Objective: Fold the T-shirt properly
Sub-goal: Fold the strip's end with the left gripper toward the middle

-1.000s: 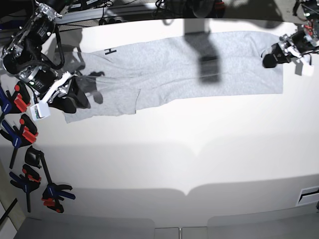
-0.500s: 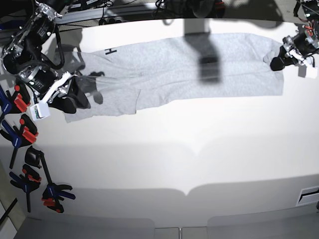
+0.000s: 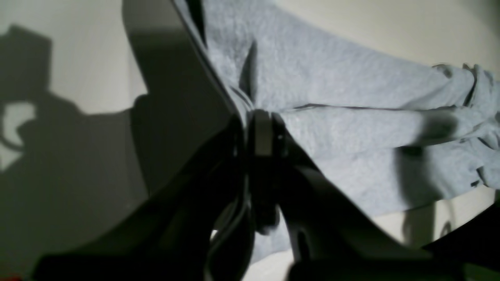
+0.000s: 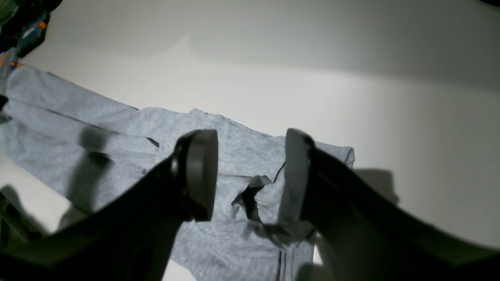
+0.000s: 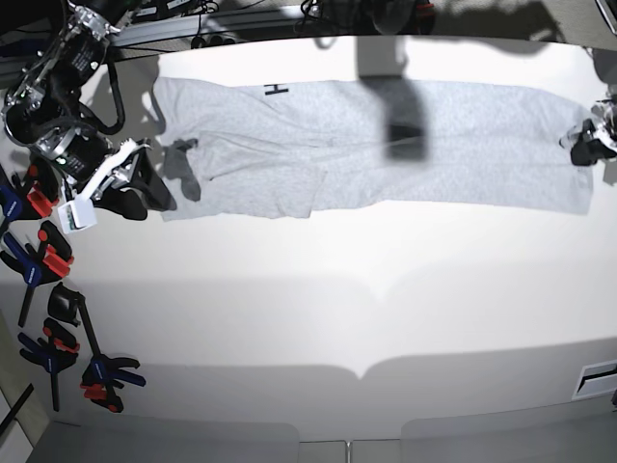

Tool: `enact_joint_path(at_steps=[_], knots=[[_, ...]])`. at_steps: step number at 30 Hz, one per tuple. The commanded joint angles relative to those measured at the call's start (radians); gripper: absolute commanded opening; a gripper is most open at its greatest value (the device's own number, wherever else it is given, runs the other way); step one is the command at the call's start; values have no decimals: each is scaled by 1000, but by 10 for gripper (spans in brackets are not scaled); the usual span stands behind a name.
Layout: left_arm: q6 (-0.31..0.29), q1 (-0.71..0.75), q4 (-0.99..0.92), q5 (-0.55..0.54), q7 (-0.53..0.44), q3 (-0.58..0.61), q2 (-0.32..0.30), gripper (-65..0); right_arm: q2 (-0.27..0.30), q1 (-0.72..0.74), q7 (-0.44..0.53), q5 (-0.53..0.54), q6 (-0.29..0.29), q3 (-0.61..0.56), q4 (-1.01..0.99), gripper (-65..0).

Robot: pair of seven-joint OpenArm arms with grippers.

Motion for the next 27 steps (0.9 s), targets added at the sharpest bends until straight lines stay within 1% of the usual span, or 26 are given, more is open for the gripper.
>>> enact_joint_path(at_steps=[1,3,5,7,9,11,13,16,19,20,23,25,27], knots=[[-4,-11,47,-29,-9,-8,-22,-650,16,18,24,22,10,5,18,-385],[-3,-6,115,-49,28,-8,-17,-650,16,32,24,21,9,5,18,-385],[-4,1,200,-99,88,-8,-5,-650,16,47,23,21,9,5,18,-385],[-4,1,296,-153,165,-8,25,-650,16,63,23,21,7,5,18,-385],[-4,1,392,-192,214,-8,76,-650,16,77,23,22,7,5,18,-385],[-5,1,468,-180,208,1,145,-650,16,89,23,21,6,5,18,-385],[-4,1,509,-123,185,37,218,-650,14,100,22,21,7,5,18,-385],[-4,2,514,-31,175,143,321,-650,14,100,22,21,7,5,18,-385],[-5,3,514,64,172,263,396,-650,14,100,18,21,7,5,18,-385],[-5,3,514,85,166,298,412,-650,14,100,18,21,7,5,18,-385],[-5,3,514,91,130,384,441,-650,14,100,18,21,7,5,18,-385],[-4,3,514,91,89,430,442,-650,14,100,18,21,7,5,18,-385],[-5,3,514,92,76,461,442,-650,14,100,19,21,7,5,18,-385]])
